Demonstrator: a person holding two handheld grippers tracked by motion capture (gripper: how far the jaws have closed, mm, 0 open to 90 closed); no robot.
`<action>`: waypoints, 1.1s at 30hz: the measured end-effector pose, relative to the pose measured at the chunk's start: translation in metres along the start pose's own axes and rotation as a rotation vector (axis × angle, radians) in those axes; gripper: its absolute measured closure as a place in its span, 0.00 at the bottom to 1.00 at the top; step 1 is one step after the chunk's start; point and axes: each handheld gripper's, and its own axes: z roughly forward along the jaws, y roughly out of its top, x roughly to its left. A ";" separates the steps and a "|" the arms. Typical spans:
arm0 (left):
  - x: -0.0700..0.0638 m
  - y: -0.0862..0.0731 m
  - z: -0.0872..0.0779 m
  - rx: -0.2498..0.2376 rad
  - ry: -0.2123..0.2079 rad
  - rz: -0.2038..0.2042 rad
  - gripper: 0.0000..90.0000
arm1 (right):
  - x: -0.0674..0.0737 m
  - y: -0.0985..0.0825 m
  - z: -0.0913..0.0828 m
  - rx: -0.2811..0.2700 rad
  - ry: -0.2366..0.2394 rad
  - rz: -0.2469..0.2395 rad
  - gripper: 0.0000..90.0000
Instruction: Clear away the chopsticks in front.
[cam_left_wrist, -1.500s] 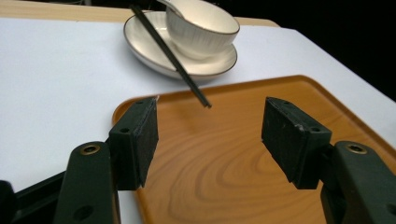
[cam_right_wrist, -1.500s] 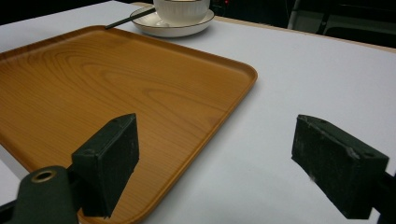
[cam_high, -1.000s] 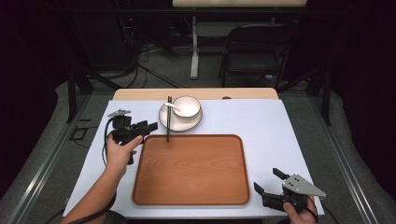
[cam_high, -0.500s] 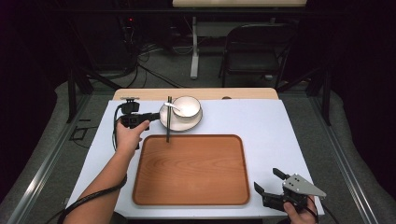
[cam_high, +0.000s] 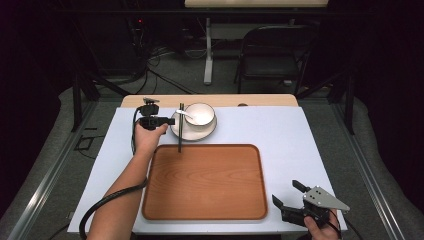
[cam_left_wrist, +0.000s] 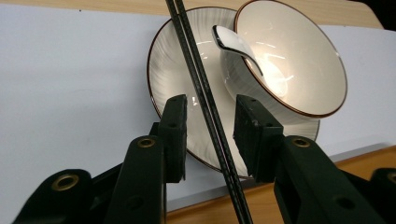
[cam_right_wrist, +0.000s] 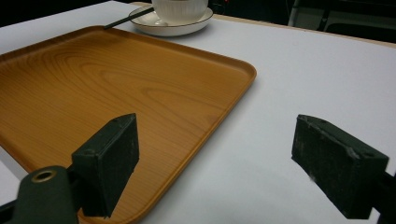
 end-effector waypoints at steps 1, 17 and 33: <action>-0.001 0.000 0.002 0.006 0.004 -0.004 0.72 | 0.000 0.000 0.000 0.000 0.001 -0.002 0.16; -0.003 0.001 0.028 0.097 0.015 -0.055 0.79 | -0.001 0.000 0.001 0.009 0.004 0.007 0.16; -0.005 0.006 0.043 0.173 0.046 -0.081 0.83 | -0.001 0.000 0.000 0.007 0.002 0.003 0.16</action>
